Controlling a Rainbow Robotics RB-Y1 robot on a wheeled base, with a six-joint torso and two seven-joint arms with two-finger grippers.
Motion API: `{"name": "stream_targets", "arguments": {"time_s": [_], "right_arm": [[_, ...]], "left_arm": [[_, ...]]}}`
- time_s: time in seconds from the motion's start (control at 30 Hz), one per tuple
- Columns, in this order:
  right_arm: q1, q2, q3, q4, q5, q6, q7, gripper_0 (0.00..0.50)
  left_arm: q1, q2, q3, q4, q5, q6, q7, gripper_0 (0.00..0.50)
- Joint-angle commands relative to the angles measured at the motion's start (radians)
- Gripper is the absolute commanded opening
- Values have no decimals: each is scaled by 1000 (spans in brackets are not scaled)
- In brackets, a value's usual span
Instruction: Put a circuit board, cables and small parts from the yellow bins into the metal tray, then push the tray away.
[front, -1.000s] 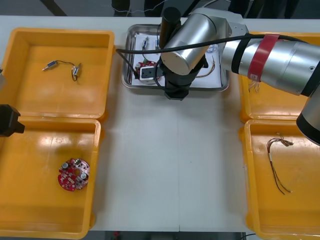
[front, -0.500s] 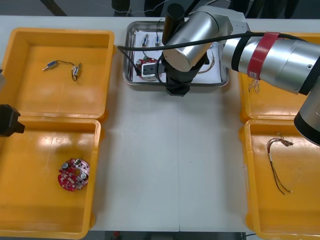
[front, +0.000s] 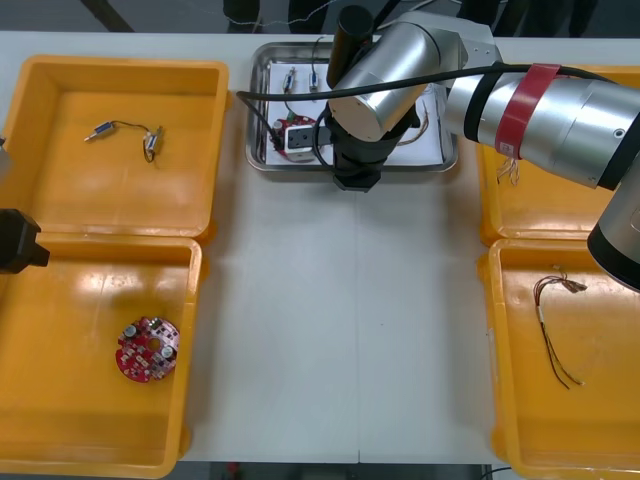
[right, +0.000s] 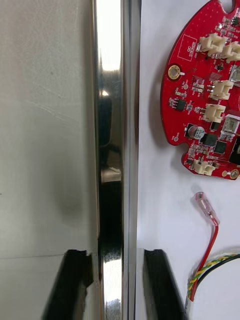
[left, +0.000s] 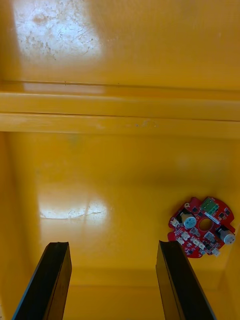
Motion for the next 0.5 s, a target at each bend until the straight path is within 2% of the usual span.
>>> {"name": "stream_targets", "arguments": {"time_s": [0.03,0.2,0.33,0.5], "right_arm": [[-65,14,-43,2,-9,-8,39,500],[-65,14,-78,1,-42,49,31,500],[-63,12,-130,-22,-56,150,20,500],[-51,-25,-185,-93,-62,268,-7,500]], "left_arm": [[14,-8,33,-27,-6,-3,-70,500],[14,-8,33,-27,-6,-3,-70,500],[14,-8,33,-27,-6,-3,-70,500],[14,-8,33,-27,-6,-3,-70,500]]}}
